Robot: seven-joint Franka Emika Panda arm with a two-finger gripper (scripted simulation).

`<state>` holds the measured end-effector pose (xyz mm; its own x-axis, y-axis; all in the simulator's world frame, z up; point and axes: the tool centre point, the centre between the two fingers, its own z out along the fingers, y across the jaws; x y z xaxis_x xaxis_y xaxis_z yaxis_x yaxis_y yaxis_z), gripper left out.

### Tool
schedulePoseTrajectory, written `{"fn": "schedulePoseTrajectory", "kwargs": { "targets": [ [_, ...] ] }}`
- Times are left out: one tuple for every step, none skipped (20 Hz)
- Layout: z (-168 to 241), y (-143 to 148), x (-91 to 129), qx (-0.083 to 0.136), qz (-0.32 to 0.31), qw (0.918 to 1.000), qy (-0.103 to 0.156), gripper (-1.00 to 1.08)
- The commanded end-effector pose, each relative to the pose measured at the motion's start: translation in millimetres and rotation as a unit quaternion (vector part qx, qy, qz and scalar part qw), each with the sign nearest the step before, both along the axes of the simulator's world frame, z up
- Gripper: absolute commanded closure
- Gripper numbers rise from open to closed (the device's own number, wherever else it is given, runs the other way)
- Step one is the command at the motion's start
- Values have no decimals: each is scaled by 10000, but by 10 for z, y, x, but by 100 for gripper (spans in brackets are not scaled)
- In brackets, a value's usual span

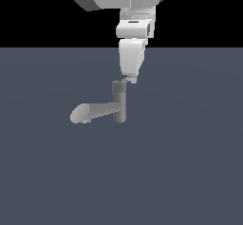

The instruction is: Turn on the faucet by rotating a designated handle.

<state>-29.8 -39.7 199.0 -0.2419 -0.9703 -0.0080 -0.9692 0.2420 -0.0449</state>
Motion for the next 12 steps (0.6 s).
{"fn": "schedulePoseTrajectory", "kwargs": {
  "targets": [
    [-145, 152, -167, 16, 71, 9998, 191, 108],
    [-151, 176, -193, 16, 68, 9998, 198, 108],
    [-156, 199, -220, 15, 65, 9998, 206, 108],
    [-161, 223, -247, 15, 62, 9998, 213, 108],
    [-166, 246, -274, 15, 59, 9997, 221, 108],
    [-166, 246, -274, 15, 59, 9997, 221, 108],
    [-20, 152, -141, 33, -8, 10000, 30, 108],
    [-31, 215, -143, 31, -3, 10000, 45, 108],
    [-43, 278, -146, 30, 2, 10000, 60, 108],
    [-54, 342, -148, 28, 7, 10000, 75, 108],
    [-66, 406, -150, 27, 12, 10000, 91, 108],
    [-78, 470, -153, 25, 17, 9999, 106, 108]
  ]
}}
